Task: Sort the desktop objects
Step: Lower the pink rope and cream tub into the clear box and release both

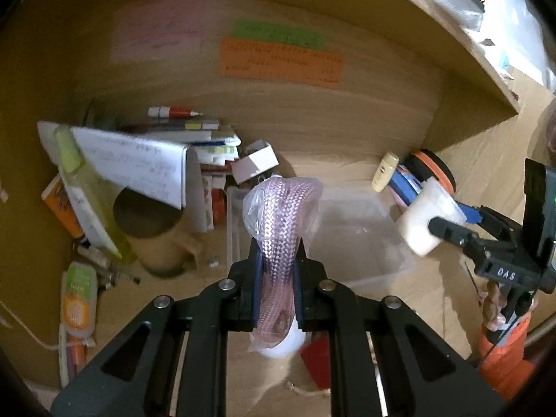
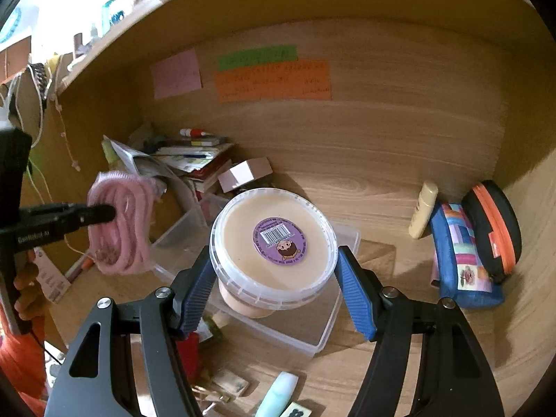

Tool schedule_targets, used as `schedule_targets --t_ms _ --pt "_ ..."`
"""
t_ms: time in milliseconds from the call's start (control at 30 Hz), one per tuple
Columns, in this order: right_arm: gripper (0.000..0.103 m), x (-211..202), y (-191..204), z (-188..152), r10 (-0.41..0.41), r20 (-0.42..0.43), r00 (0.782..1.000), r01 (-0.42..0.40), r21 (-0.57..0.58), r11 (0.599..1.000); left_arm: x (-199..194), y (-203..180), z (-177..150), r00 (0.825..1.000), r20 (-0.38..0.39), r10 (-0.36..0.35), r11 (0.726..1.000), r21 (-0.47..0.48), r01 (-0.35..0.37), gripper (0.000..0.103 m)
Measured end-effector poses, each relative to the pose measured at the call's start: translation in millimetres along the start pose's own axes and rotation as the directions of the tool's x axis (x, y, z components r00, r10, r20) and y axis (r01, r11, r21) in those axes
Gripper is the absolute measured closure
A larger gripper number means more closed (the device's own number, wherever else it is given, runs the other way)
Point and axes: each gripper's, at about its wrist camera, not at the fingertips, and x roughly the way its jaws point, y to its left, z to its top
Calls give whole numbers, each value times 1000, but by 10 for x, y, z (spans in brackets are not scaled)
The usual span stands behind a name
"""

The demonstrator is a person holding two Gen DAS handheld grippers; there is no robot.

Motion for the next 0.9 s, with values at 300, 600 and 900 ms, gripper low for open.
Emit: schedule_targets --t_ms 300,600,900 --pt "38 457 -81 -42 -10 -109 994 9 -8 1000 581 7 162 997 -80 15 1000 11 -14 89" --pt "38 882 -80 -176 -18 -235 972 5 -55 998 1024 44 160 982 -187 8 1000 19 -5 89" --pt "38 1170 -63 -233 -43 -288 957 13 -105 994 1242 13 119 968 -245 56 997 66 -41 90"
